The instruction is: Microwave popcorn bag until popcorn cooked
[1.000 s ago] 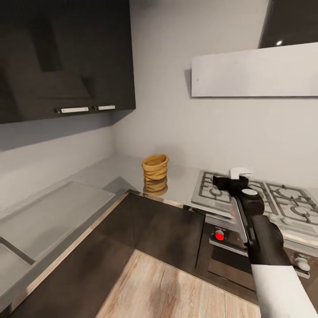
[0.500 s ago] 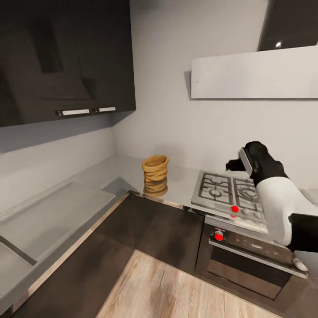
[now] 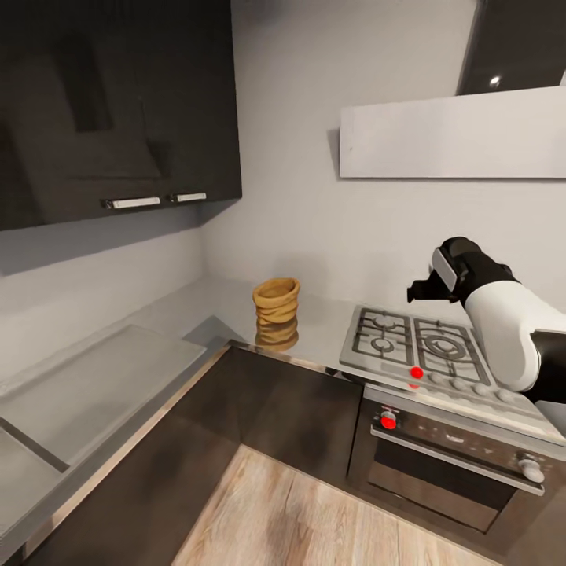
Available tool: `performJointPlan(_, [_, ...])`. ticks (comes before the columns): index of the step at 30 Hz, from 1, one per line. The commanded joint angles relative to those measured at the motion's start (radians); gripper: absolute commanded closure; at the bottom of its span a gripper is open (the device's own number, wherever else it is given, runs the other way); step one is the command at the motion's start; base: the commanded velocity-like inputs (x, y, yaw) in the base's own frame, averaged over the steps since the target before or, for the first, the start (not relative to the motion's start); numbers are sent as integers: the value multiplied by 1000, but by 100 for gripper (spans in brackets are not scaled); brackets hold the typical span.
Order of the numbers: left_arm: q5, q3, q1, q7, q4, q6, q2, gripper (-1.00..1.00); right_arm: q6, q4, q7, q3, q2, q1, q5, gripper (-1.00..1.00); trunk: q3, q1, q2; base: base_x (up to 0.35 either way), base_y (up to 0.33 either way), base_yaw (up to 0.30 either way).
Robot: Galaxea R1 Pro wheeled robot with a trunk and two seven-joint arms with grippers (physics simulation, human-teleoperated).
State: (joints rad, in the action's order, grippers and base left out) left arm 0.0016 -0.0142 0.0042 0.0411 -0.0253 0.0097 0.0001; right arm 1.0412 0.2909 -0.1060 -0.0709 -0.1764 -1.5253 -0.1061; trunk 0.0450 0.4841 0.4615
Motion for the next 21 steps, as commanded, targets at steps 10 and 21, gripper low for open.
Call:
performJointPlan(10, [0, -1, 0, 2, -2, 1, 0, -100, 3, -4, 3, -11, 2, -1, -7, -100, -26, -34, -62, 0, 0, 59])
performJointPlan(21, [0, -1, 0, 2, -2, 0, 0, -100, 0, -4, 3, -12, 2, -1, -7, -100, -26, -34, -62, 0, 0, 269])
